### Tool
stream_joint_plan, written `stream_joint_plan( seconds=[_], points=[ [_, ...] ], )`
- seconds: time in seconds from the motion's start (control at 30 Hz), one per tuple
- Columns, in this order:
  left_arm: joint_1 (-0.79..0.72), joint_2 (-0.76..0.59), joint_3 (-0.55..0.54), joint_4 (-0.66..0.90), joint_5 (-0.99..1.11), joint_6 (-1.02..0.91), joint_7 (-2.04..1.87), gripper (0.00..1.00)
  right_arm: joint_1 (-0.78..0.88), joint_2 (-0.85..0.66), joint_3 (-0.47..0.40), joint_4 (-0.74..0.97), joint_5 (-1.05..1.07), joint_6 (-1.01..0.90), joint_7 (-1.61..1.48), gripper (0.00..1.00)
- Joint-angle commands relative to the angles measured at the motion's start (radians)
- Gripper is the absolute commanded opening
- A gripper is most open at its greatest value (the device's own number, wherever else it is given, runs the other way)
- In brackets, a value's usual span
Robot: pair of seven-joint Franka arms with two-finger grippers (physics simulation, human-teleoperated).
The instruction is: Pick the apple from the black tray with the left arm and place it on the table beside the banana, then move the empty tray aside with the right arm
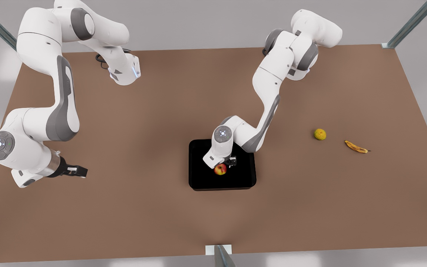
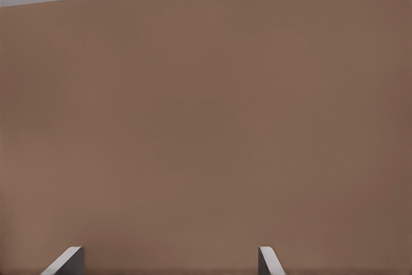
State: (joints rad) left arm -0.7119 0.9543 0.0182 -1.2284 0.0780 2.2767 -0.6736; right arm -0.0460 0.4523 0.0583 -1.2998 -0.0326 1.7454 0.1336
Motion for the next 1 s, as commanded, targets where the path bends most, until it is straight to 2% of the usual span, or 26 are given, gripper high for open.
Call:
stream_joint_plan(
  seconds=[0.0,0.3,0.33,0.37,0.4,0.43,0.5,0.53,0.63,0.77,0.83,0.97],
  points=[
    [0.0,0.009,0.0,0.001,0.026,0.055,-0.098,1.0,0.0,-0.001,0.0,0.001,0.0,-0.001,0.003,1.0],
    [0.0,0.032,0.002,0.001,0.039,0.096,-0.096,1.0,0.0,0.0,0.0,0.001,0.002,0.0,0.003,1.0],
    [0.0,0.032,0.002,0.001,0.039,0.096,-0.101,0.93,0.0,0.0,0.0,0.001,0.0,0.0,0.003,1.0],
    [0.0,0.032,0.003,0.001,0.039,0.096,-0.103,0.79,0.0,-0.001,0.0,0.001,0.0,0.0,0.003,1.0],
    [0.0,0.032,0.002,0.001,0.039,0.096,-0.104,0.72,0.0,0.0,0.0,0.001,0.0,0.0,0.003,1.0],
    [0.0,0.032,0.003,0.0,0.039,0.095,-0.104,0.68,0.0,0.0,0.0,0.001,0.0,0.0,0.003,1.0],
    [0.002,0.02,0.005,-0.002,0.062,0.086,-0.098,0.69,0.0,0.0,0.0,0.001,0.0,0.0,0.003,1.0],
    [0.005,0.009,0.005,-0.005,0.065,0.057,-0.09,0.7,0.0,0.0,0.0,0.001,0.0,0.0,0.003,1.0],
    [0.012,-0.14,0.009,-0.005,0.049,-0.278,0.061,0.72,0.0,0.0,0.0,0.001,0.0,0.0,0.003,1.0],
    [0.137,-0.296,0.006,-0.072,0.048,-0.473,0.426,0.71,0.017,-0.003,0.023,0.024,0.002,-0.012,0.059,1.0],
    [0.248,-0.353,0.008,-0.135,0.051,-0.473,0.679,0.71,0.09,-0.004,0.064,0.085,-0.001,-0.087,0.247,1.0],
    [0.508,-0.367,0.008,-0.195,0.074,-0.401,1.199,0.69,0.284,-0.004,0.061,0.125,-0.001,-0.135,0.534,1.0]
  ],
)
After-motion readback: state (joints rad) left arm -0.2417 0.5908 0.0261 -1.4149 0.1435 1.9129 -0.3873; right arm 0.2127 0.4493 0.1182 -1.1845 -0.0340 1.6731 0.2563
